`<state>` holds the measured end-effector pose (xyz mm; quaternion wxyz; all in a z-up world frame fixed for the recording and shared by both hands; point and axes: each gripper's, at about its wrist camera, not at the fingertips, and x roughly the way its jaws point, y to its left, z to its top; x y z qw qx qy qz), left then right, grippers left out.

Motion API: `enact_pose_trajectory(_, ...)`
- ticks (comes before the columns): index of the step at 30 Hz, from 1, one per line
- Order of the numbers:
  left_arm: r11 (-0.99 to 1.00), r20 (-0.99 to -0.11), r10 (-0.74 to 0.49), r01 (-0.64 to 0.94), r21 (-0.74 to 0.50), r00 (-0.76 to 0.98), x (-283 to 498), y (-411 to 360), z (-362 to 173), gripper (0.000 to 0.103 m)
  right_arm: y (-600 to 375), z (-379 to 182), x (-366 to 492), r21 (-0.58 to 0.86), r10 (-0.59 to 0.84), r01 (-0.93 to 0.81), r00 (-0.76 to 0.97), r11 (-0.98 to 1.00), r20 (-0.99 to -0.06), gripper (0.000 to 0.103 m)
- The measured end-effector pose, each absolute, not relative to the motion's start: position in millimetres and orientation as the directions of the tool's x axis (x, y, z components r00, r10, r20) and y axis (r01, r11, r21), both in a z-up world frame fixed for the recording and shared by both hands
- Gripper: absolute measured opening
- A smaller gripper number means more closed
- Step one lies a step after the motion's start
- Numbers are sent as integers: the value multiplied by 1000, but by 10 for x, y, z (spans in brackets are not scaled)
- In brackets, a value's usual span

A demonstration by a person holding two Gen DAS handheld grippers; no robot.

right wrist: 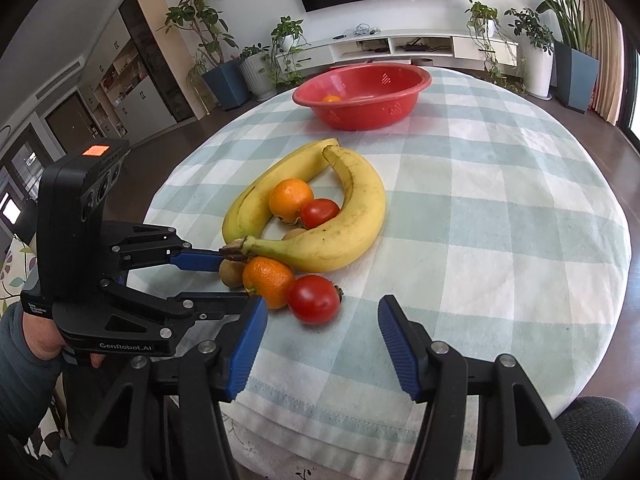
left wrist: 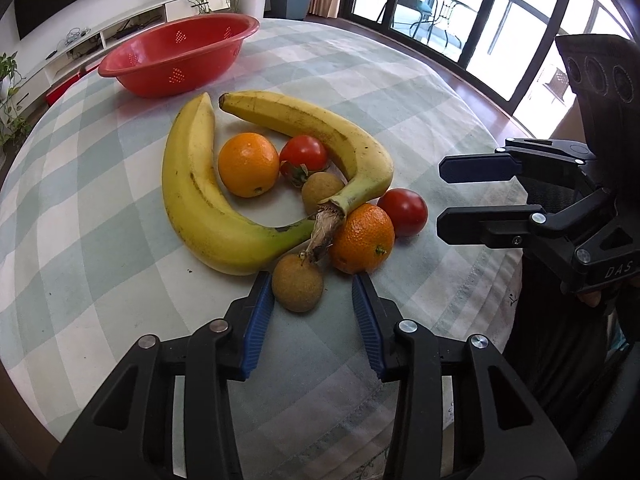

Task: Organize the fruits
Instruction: 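Grasp the brown kiwi with the left tool while the right tool grasps a red tomato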

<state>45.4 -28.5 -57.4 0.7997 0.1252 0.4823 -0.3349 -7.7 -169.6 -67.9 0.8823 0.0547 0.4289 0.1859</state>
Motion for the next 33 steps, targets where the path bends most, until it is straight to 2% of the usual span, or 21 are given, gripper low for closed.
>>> enact_pose_trajectory(11,743,-836,-456,648,-169,305,453,-188,-579,38,-1685,-702,-64,253,371,-279,553,926,-746,62)
enact_pose_trajectory(25,766,-829,-452,620,-171,331,413,-130,-579,38,-1675,-707,-63,249,369,-282,550,927,-749,62)
enact_pose_trajectory(33,775,-830,-442,610,-163,340,429,-157,-575,24,-1657,-709,-69,245,368,-288,544,926,-754,62)
